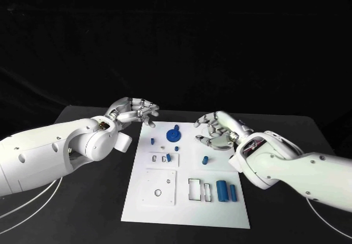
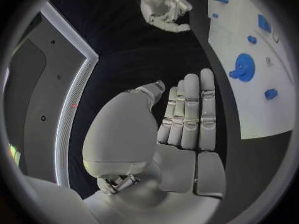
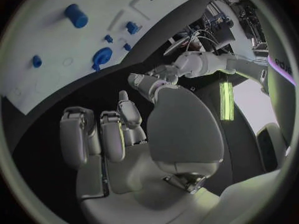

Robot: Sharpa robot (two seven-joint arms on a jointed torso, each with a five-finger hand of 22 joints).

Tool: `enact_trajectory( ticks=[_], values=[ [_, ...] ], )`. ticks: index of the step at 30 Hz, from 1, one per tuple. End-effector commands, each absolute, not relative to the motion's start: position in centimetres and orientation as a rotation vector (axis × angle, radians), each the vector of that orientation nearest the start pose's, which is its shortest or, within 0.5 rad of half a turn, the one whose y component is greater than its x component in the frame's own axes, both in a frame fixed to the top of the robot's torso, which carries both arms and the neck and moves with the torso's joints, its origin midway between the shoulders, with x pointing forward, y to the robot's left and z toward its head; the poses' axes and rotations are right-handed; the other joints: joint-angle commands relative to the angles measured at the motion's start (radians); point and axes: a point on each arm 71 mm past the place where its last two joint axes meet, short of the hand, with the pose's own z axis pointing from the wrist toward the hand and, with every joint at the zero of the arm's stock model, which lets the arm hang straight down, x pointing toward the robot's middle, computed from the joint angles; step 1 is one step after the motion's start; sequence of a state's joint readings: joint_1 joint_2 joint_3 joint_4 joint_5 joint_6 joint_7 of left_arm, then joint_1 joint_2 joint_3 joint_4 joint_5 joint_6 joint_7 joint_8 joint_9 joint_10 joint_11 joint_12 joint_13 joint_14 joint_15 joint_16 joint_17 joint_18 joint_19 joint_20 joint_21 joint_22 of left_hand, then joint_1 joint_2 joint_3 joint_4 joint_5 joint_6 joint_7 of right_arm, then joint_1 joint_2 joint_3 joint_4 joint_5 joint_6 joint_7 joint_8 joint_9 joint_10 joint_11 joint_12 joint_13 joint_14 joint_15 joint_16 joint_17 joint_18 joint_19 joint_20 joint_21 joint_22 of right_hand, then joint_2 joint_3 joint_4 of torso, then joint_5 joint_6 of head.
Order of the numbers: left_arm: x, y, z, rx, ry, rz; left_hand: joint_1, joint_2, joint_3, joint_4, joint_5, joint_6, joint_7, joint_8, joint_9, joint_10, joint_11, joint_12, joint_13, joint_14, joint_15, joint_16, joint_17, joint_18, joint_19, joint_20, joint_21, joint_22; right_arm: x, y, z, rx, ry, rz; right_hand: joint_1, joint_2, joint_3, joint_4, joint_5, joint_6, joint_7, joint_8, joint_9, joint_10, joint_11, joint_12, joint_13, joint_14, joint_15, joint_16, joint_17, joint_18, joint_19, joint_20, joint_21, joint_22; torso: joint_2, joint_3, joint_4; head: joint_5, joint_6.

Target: Assemble the parts on the task board

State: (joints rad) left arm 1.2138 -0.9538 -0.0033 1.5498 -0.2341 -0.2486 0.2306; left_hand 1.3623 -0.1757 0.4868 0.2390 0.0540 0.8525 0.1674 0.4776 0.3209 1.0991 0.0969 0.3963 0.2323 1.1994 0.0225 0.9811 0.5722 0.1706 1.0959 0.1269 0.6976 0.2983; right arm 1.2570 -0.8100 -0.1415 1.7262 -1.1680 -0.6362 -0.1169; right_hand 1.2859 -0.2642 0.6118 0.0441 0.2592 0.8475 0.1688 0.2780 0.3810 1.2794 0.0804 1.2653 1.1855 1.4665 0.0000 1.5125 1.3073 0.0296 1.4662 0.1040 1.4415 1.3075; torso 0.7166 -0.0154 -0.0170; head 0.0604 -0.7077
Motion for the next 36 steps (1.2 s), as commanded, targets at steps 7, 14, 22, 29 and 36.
enact_trajectory(
  ticks=[7,14,22,29,36],
  values=[
    [47.4,23.4,-19.4,-0.69,2.189,-1.017,-0.195,0.025,-0.057,0.051,-0.001,-0.071,-0.051,0.255,0.155,-0.062,-0.05,0.509,0.335,0.25,-0.041,0.458,0.632,0.01,-0.009,-0.043,0.322,0.213,45.4,-18.7,-15.6,0.321,1.557,0.994,-0.004,0.006,0.004,-0.004,0.003,0.023,-0.006,0.02,0.007,-0.009,-0.004,0.0,0.0,0.066,0.003,-0.006,0.107,0.009,0.017,0.006,-0.019,0.184,-0.019,0.0156,0.0002,0.014,-0.008],
    [47.5,22.6,-20.1,-0.557,2.336,-0.759,-0.302,0.048,-0.121,0.055,-0.001,-0.067,-0.081,0.368,0.216,0.029,-0.081,0.75,0.578,0.285,-0.067,0.483,0.693,-0.01,0.038,-0.066,0.439,0.366,46.0,-21.1,-15.7,0.381,1.548,0.947,-0.005,0.005,0.003,-0.004,0.003,0.022,-0.006,0.021,0.007,-0.013,-0.004,-0.004,-0.005,0.066,0.003,-0.007,0.105,0.01,0.016,0.006,-0.022,0.183,-0.026,0.0248,0.0034,0.015,-0.014],
    [48.4,20.3,-20.2,-0.391,2.368,-0.634,-0.327,0.047,-0.145,0.056,-0.001,-0.07,-0.087,0.387,0.228,0.034,-0.086,0.772,0.598,0.289,-0.072,0.484,0.696,-0.012,0.042,-0.071,0.452,0.382,46.3,-21.7,-15.9,0.398,1.554,0.924,-0.006,0.003,0.003,-0.005,0.003,0.02,-0.006,0.021,0.007,-0.015,-0.004,-0.006,-0.007,0.065,0.003,-0.008,0.103,0.011,0.014,0.006,-0.024,0.182,-0.029,0.032,0.0036,0.023,-0.02],
    [49.0,18.4,-20.0,-0.297,2.399,-0.596,-0.357,0.067,-0.161,0.057,-0.001,-0.076,-0.089,0.399,0.237,0.028,-0.088,0.778,0.6,0.288,-0.074,0.481,0.691,-0.014,0.043,-0.073,0.459,0.394,46.4,-21.8,-16.0,0.403,1.563,0.902,-0.006,0.003,0.003,-0.005,0.003,0.019,-0.006,0.02,0.007,-0.016,-0.004,-0.007,-0.008,0.065,0.003,-0.009,0.103,0.011,0.013,0.005,-0.026,0.181,-0.027,0.0314,0.0027,0.022,-0.027],
    [49.3,17.9,-20.1,-0.236,2.415,-0.557,-0.352,0.082,-0.16,0.055,0.0,-0.09,-0.087,0.4,0.241,-0.002,-0.086,0.76,0.568,0.286,-0.074,0.478,0.686,-0.008,0.026,-0.073,0.445,0.363,46.5,-22.0,-16.1,0.408,1.567,0.885,-0.007,0.003,0.002,-0.005,0.003,0.017,-0.006,0.021,0.007,-0.015,-0.004,-0.006,-0.007,0.065,0.003,-0.009,0.101,0.011,0.013,0.005,-0.026,0.181,-0.027,0.032,0.0034,0.026,-0.029]
  ],
)
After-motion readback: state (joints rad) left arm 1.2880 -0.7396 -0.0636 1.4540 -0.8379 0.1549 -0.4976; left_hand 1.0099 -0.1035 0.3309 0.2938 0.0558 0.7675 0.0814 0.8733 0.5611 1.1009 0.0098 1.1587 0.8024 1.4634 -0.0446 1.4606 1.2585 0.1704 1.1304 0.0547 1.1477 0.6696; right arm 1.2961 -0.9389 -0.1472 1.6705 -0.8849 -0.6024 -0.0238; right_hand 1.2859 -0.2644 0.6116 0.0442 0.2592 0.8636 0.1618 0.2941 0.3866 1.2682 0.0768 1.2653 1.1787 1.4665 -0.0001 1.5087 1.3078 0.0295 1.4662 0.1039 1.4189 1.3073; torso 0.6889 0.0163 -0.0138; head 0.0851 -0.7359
